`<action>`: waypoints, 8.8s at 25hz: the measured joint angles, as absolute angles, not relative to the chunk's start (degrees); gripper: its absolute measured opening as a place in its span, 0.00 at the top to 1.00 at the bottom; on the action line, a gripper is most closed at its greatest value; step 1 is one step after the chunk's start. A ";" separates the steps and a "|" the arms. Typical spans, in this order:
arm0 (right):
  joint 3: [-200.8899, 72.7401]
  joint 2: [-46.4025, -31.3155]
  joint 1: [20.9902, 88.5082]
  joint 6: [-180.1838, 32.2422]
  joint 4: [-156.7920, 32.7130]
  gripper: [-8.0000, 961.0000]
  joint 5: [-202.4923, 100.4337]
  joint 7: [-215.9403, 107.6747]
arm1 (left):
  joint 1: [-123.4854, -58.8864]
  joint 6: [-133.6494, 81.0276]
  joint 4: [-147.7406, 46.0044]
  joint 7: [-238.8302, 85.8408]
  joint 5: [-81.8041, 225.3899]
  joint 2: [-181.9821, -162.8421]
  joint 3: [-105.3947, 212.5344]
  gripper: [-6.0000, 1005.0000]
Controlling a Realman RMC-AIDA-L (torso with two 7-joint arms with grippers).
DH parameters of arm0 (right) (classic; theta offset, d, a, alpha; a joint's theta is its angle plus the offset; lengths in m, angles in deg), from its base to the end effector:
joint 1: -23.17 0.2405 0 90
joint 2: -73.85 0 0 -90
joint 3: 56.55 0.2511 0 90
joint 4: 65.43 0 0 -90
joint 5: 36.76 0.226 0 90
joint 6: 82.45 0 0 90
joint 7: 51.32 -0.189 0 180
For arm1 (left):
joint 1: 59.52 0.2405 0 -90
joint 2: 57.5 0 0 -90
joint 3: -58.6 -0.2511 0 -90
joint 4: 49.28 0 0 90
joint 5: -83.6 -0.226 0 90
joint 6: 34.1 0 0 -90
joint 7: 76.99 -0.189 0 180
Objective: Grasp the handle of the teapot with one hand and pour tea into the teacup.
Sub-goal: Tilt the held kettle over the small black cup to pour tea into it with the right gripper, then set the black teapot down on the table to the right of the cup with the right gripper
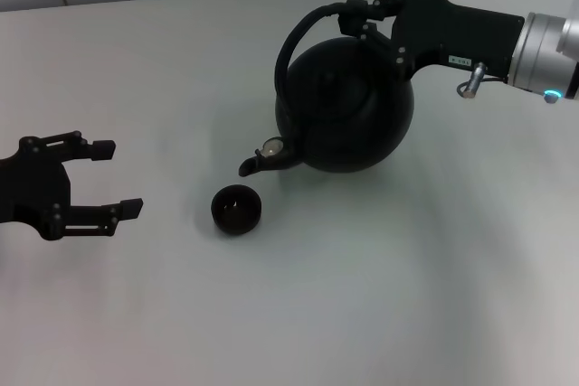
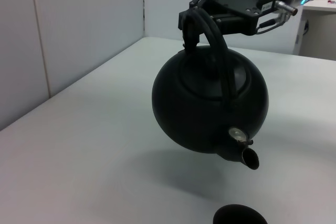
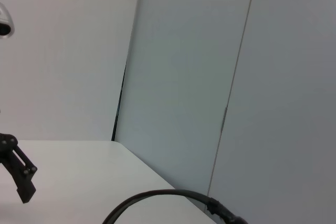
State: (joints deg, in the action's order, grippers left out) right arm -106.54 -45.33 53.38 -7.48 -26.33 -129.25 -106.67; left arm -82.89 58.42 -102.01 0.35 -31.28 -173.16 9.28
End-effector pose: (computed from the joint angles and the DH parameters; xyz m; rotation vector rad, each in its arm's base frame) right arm 0.2173 0.4104 -0.0165 -2.4347 0.0670 0.6977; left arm -0.2680 0.3408 0.0037 -2.8172 -0.3274 -0.4038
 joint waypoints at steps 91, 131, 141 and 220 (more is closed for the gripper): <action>-116.90 -45.59 53.88 -10.29 -6.11 0.87 -141.62 -115.45 | -84.21 56.68 -101.50 -0.13 -32.67 -173.16 9.13 0.13; -121.44 -45.66 54.79 -12.92 -1.71 0.87 -146.10 -118.54 | -84.16 55.31 -101.11 -0.44 -32.67 -173.46 9.00 0.13; -122.35 -45.60 55.11 -13.22 -1.71 0.88 -146.10 -118.56 | -84.05 55.15 -100.92 -0.44 -32.56 -173.06 8.92 0.13; -123.66 -45.55 41.16 -24.57 -16.56 0.89 -116.65 -111.30 | -84.21 55.46 -101.92 -0.99 -32.40 -173.78 9.19 0.13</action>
